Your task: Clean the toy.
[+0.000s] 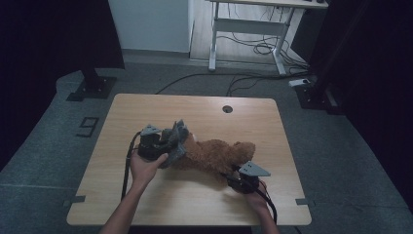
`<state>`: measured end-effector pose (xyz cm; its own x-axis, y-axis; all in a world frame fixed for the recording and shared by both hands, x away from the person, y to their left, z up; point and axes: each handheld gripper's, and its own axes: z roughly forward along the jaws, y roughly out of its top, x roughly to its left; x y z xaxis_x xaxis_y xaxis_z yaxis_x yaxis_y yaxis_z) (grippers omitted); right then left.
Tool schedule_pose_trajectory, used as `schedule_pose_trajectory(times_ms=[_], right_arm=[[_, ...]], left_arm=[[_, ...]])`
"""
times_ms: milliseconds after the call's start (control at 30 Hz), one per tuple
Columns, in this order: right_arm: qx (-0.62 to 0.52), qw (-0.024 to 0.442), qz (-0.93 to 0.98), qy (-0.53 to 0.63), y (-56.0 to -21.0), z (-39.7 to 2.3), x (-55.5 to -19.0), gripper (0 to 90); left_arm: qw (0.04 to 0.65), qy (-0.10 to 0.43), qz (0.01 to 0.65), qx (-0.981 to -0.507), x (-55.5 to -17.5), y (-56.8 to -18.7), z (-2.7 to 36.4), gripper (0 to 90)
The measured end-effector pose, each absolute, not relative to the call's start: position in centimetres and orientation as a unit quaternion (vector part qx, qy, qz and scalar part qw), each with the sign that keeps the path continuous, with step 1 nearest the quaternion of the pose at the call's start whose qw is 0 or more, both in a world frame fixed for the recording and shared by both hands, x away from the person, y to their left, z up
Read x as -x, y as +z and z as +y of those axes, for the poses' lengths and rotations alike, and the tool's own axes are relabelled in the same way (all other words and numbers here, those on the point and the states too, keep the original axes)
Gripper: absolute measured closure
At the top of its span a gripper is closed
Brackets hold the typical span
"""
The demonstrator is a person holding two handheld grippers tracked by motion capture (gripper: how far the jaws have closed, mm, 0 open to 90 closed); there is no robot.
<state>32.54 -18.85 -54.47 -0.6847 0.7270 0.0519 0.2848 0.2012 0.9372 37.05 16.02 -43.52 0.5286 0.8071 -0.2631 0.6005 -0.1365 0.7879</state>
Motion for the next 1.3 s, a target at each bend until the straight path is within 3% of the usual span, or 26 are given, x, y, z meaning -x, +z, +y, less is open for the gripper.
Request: schedule_pose_trajectory(times_ms=[200,900,1133,1300], right_arm=[[-0.336,0.211,0.749,0.531,-54.6,-18.9,-32.6,57.4],[-0.368,0.204,0.757,0.500,-54.6,-18.7,-34.6,54.1],[-0.362,0.194,0.766,0.494,-54.8,-19.1,-34.2,49.3],[-0.365,0.193,0.767,0.491,-54.8,-19.3,-34.1,46.6]], left_arm=[[0.463,0.083,0.492,-0.733,-37.3,-45.7,17.9,74.8],[0.462,0.100,0.493,-0.731,-36.7,-46.2,17.6,74.4],[0.470,0.138,0.448,-0.748,-37.4,-42.2,14.3,74.6],[0.433,0.133,0.431,-0.780,-39.4,-42.3,10.7,74.6]])
